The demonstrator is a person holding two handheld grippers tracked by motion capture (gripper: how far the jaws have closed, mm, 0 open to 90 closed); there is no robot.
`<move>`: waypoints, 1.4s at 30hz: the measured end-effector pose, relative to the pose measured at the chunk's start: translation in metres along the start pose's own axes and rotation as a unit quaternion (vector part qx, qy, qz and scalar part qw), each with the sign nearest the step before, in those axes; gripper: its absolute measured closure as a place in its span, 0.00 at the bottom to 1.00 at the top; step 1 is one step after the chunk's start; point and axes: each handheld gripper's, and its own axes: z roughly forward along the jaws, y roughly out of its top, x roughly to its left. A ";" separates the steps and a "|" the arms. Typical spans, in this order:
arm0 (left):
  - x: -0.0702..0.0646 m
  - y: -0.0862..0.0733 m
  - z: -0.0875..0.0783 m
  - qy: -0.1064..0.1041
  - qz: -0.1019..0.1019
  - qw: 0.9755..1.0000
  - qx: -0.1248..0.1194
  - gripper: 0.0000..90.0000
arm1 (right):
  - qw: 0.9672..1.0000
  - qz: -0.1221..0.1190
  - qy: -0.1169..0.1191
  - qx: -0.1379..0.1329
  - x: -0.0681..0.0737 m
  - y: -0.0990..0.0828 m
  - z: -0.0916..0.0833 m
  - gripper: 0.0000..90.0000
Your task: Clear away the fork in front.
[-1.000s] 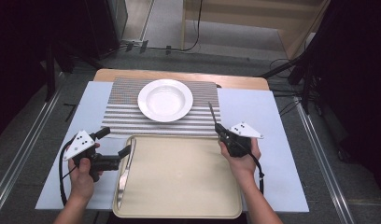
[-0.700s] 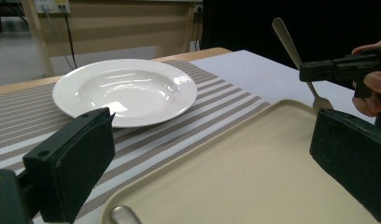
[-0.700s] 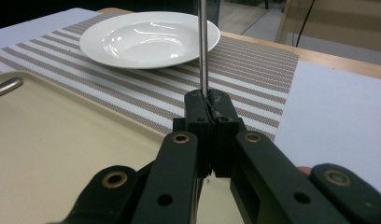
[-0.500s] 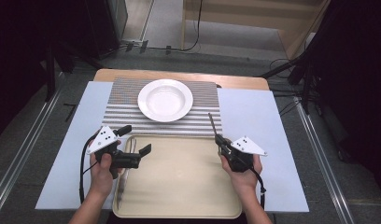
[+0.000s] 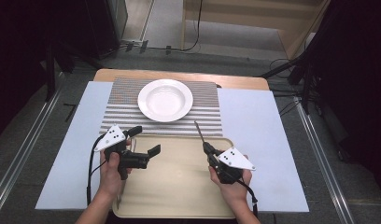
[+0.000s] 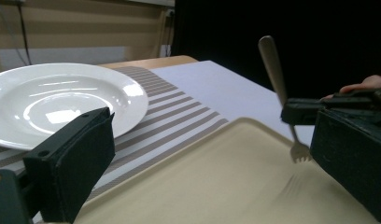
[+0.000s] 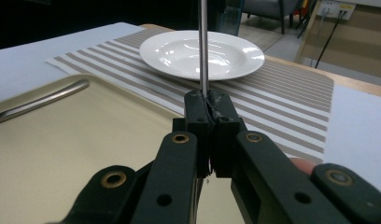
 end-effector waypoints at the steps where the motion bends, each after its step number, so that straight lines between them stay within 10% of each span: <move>1: -0.002 0.000 0.002 0.000 0.004 1.000 0.004 0.00 | 1.000 -0.002 0.001 -0.001 0.002 0.000 0.001 1.00; 13: -0.019 -0.004 0.020 -0.043 -0.037 0.998 0.016 0.01 | 1.000 -0.011 0.010 -0.009 0.022 0.002 0.003 1.00; 26: -0.030 -0.006 0.029 -0.029 -0.078 0.996 0.041 0.41 | 0.999 -0.029 0.030 -0.016 0.052 0.004 0.006 1.00; 42: -0.036 -0.007 0.032 -0.042 -0.108 0.992 0.039 0.64 | 0.998 -0.036 0.048 -0.019 0.071 0.003 0.013 1.00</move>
